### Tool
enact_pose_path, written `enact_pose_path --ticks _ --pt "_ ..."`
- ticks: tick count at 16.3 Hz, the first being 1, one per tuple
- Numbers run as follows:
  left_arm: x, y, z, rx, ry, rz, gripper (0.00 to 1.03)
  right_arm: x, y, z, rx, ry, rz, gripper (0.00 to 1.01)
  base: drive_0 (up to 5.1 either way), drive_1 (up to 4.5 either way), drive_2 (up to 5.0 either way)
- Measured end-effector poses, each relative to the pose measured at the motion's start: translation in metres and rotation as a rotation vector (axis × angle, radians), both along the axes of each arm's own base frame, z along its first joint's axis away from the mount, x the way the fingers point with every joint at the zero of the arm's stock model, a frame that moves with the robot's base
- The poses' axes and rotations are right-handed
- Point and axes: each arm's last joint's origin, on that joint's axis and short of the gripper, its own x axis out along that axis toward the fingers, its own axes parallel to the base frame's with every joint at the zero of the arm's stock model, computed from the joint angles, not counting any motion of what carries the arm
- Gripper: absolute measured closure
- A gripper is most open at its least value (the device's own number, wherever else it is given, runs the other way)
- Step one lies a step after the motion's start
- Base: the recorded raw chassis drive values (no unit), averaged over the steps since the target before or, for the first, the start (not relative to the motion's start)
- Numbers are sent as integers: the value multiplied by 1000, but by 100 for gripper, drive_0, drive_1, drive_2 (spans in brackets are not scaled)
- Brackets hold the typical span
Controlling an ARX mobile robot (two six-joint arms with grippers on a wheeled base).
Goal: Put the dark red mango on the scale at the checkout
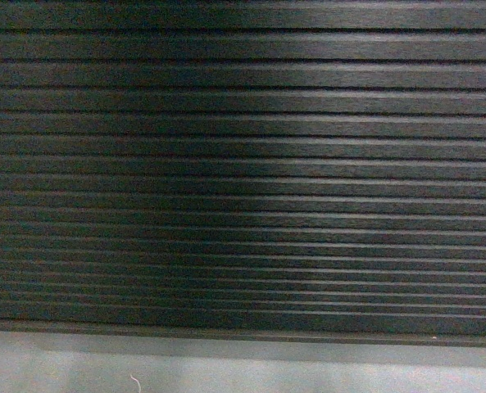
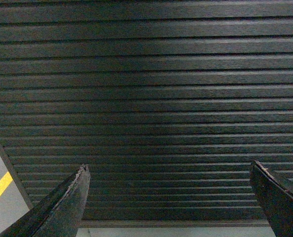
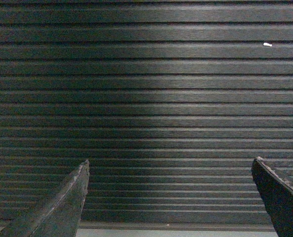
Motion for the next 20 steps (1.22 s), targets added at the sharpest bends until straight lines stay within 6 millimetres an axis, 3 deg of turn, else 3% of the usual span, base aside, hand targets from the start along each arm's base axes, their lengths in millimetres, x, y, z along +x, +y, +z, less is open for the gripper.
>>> enact_pose_path --ticks 20 --pt "0 0 0 0 -1 0 5 0 0 0 0 -1 0 3 0 0 0"
